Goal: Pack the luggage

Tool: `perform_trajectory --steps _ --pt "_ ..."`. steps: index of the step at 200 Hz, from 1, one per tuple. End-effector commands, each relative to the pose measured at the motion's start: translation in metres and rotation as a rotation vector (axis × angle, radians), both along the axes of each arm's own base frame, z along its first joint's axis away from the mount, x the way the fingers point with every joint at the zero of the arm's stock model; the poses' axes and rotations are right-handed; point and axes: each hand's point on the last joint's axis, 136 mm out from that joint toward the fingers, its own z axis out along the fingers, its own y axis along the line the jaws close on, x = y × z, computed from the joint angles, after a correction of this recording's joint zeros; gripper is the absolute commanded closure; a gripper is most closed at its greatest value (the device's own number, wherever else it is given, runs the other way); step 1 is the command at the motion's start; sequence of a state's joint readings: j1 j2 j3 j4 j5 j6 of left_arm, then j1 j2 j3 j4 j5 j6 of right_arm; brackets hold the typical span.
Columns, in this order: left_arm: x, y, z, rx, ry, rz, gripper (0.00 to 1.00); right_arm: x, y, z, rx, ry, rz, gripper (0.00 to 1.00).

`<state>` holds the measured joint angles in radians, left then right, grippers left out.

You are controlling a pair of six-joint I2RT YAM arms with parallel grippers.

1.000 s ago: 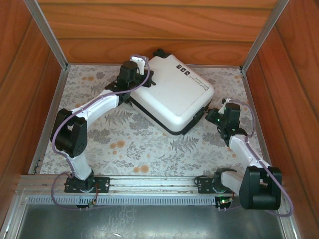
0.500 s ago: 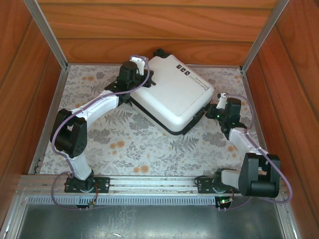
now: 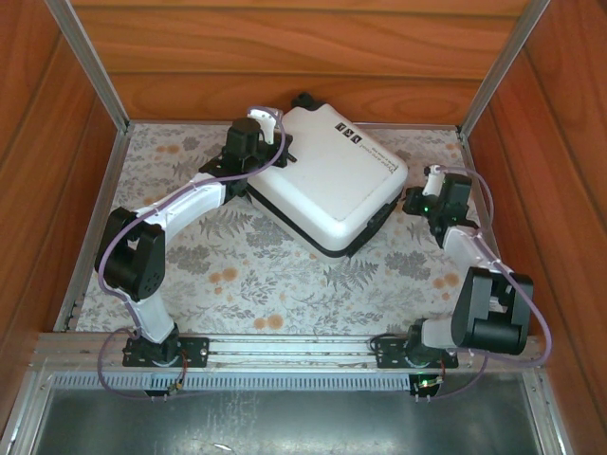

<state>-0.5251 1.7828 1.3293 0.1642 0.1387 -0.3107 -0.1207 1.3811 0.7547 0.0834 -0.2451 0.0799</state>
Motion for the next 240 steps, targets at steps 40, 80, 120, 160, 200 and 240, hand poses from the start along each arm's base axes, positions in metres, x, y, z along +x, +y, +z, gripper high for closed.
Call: perform_trajectory --steps 40,80,120,160,200,240 --pt "-0.097 0.072 -0.226 0.372 0.719 0.078 1.0 0.03 -0.089 -0.014 -0.124 0.076 -0.269 1.0" --pt "-0.099 0.073 -0.229 0.376 0.725 0.081 1.0 0.051 -0.098 -0.019 -0.075 0.111 -0.278 1.0" --pt "-0.099 0.076 -0.228 0.379 0.724 0.094 1.0 0.057 -0.106 -0.031 -0.031 0.181 -0.308 0.94" --pt "-0.094 0.079 -0.206 0.363 0.667 0.127 1.0 0.04 -0.115 -0.025 0.262 0.436 -0.418 0.49" --pt "-0.093 0.111 -0.129 0.316 0.469 0.285 0.76 0.066 -0.067 0.02 0.416 0.303 -0.168 0.51" --pt "-0.13 0.163 -0.081 0.203 0.34 0.488 0.45 0.095 -0.023 0.03 0.353 0.353 0.011 0.58"
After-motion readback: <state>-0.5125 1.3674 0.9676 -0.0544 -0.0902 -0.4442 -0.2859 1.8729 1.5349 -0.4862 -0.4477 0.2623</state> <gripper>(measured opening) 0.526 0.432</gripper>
